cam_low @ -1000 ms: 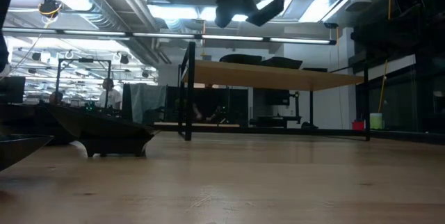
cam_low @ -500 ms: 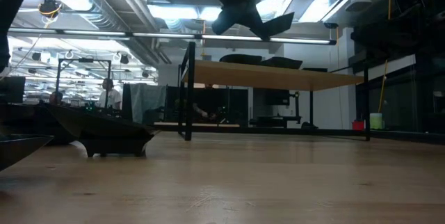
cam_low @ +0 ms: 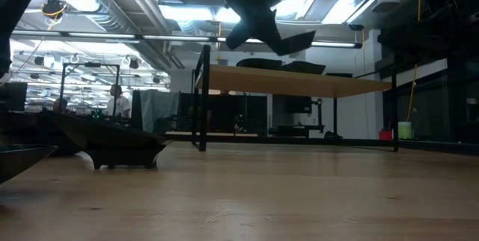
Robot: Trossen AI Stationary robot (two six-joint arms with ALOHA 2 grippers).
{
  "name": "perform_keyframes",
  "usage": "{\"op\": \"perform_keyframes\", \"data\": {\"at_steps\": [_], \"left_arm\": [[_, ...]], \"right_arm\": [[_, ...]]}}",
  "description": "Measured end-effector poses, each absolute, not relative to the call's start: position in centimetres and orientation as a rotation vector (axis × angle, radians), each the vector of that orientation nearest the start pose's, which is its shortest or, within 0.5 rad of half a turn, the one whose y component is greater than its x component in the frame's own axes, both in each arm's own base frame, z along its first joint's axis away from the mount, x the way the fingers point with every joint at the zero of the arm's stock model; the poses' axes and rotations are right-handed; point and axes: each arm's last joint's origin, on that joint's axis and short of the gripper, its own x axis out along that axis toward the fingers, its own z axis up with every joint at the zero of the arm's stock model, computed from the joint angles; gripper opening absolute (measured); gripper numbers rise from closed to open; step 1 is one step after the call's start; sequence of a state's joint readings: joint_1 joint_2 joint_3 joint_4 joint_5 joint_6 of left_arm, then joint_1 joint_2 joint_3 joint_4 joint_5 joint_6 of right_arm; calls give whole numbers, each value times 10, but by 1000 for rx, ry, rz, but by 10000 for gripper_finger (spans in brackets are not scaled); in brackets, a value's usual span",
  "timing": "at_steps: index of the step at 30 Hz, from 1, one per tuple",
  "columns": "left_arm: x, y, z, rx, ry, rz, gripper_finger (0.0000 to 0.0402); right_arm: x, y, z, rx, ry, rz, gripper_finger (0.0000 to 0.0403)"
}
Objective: Pick & Place Mini shaped plates
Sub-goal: Stack the distorted square plate on top of the distorted square plate on the shelf
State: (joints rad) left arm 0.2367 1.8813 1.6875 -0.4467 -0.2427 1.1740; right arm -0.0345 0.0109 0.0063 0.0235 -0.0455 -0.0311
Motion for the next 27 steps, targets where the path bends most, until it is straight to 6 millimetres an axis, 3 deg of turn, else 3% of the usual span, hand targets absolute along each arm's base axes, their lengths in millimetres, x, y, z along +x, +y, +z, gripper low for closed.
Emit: {"op": "perform_keyframes", "data": {"at_steps": [9,27], "left_arm": [[425,110,290,1134,897,12,3],[424,109,291,1134,907,28,16]], "right_arm": [[98,-2,167,-32,-19,11,132],[98,-2,167,-32,-19,11,132]]}}
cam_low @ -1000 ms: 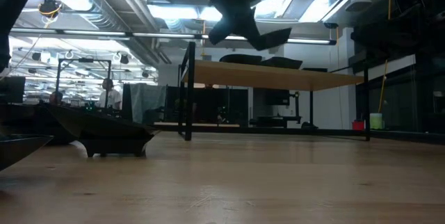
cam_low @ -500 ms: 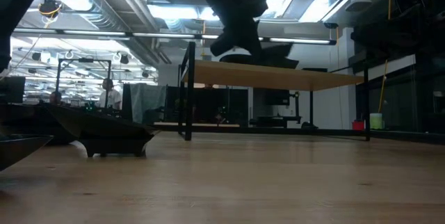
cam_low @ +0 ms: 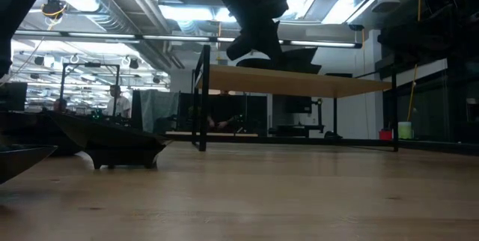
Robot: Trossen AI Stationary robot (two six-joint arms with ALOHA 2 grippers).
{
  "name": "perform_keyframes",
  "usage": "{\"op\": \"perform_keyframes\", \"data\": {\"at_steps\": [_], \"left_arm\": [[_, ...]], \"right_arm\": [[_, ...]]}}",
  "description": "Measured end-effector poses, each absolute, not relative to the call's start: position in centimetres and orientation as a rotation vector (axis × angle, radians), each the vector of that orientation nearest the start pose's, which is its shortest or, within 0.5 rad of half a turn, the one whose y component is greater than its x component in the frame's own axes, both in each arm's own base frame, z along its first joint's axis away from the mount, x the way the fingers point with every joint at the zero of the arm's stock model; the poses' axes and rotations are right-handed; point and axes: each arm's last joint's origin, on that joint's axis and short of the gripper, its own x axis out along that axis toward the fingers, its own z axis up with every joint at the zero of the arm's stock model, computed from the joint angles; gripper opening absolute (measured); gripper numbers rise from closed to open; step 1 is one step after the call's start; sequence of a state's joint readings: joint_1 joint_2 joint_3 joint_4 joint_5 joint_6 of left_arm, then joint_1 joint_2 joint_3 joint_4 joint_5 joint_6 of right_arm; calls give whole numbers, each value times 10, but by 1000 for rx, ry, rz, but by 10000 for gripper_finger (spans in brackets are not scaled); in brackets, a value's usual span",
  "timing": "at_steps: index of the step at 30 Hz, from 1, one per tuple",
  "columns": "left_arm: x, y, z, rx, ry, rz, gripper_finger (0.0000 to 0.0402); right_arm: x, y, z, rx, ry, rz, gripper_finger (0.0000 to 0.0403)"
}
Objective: Pick & Place Mini shaped plates
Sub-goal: Stack the distorted square plate on top of the distorted square plate on the shelf, then stack the leaf-shaped plate on top of the leaf-shaped plate on the shelf
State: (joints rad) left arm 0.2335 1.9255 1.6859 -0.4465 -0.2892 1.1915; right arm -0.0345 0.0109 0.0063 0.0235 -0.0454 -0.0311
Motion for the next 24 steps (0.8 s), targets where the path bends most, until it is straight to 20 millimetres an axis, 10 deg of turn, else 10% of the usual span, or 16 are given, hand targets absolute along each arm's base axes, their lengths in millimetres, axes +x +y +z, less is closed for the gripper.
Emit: {"op": "perform_keyframes", "data": {"at_steps": [17,24], "left_arm": [[424,104,292,1137,943,97,114],[404,94,326,1020,877,165,127]], "right_arm": [[98,-2,167,-32,-19,10,132],[98,-2,167,-32,-19,11,132]]}}
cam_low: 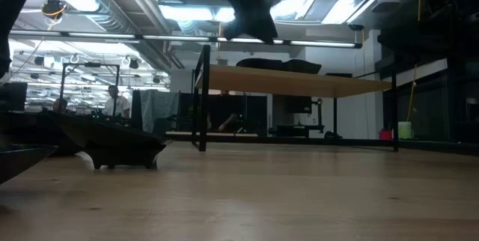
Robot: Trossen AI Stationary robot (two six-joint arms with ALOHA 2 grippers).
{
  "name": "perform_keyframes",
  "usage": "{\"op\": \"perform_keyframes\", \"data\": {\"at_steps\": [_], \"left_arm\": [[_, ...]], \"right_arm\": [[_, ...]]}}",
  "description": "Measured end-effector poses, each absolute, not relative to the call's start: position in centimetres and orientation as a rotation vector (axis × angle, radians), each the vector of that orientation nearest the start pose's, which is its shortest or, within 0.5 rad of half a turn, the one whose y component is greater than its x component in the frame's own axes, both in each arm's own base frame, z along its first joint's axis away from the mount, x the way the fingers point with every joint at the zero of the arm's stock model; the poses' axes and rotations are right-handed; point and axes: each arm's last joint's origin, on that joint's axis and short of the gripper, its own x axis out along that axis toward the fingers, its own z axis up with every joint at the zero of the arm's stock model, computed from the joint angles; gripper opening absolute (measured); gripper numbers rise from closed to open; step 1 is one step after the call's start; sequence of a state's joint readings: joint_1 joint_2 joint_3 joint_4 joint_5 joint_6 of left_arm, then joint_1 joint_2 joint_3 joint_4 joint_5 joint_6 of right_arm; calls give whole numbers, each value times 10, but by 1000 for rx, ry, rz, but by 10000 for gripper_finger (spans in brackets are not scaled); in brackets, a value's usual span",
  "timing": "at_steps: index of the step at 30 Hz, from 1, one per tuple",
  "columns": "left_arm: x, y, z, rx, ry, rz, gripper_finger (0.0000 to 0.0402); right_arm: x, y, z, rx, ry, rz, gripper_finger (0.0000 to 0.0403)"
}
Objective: Pick & Place Mini shaped plates
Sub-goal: Stack the leaf-shaped plate on top of the leaf-shaped plate on the shelf
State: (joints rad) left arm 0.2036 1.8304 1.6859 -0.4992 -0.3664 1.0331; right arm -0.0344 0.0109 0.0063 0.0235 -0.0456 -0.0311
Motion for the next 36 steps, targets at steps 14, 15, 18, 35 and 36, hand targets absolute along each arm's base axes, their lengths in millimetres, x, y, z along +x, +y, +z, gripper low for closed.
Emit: {"op": "perform_keyframes", "data": {"at_steps": [14,15,18,35,36], "left_arm": [[328,45,353,469,1082,237,128],[324,40,349,438,1102,242,128],[311,28,339,367,1132,252,128],[232,-11,302,26,960,507,127],[229,-12,300,5,945,543,127]], "right_arm": [[98,-2,167,-32,-19,11,132],[98,-2,167,-32,-19,11,132],[98,-2,167,-32,-19,11,132],[98,-2,167,-32,-19,11,132],[98,-2,167,-32,-19,11,132]]}}
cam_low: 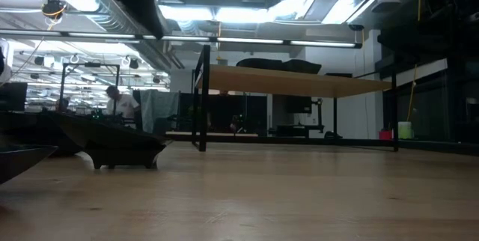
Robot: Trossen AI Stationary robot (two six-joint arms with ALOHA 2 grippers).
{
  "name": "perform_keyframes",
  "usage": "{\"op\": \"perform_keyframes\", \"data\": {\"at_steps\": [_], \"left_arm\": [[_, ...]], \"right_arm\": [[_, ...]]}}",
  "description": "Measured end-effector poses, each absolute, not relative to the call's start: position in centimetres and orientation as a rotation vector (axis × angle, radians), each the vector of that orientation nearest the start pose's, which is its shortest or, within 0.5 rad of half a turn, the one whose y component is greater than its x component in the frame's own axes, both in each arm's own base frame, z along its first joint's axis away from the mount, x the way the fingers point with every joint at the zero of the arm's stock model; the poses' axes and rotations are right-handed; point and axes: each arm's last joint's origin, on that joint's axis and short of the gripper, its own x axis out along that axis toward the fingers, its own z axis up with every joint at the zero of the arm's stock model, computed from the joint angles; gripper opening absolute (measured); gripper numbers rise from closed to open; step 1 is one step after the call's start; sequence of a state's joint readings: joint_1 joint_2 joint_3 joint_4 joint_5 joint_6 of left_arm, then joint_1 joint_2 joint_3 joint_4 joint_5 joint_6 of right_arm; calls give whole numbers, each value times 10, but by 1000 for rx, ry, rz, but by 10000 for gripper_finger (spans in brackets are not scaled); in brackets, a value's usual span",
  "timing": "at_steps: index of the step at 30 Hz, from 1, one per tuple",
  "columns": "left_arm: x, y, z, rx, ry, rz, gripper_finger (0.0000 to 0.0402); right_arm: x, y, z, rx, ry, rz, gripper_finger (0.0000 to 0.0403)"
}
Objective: Pick & Place Mini shaped plates
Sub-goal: Stack the leaf-shaped plate on top of the leaf-shaped plate on the shelf
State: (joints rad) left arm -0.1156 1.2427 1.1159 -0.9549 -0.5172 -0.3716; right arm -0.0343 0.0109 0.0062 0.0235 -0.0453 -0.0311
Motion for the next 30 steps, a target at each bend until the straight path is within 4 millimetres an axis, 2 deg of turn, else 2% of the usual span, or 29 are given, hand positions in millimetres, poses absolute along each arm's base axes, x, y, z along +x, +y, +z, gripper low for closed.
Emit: {"op": "perform_keyframes", "data": {"at_steps": [7,21,26,30], "left_arm": [[221,-16,287,-94,911,639,127],[221,-19,283,-261,932,618,127],[220,-19,278,-300,977,658,127],[214,-17,270,-357,1064,773,127]], "right_arm": [[98,-2,167,-32,-19,11,132],[98,-2,167,-32,-19,11,132],[98,-2,167,-32,-19,11,132],[98,-2,167,-32,-19,11,132]]}}
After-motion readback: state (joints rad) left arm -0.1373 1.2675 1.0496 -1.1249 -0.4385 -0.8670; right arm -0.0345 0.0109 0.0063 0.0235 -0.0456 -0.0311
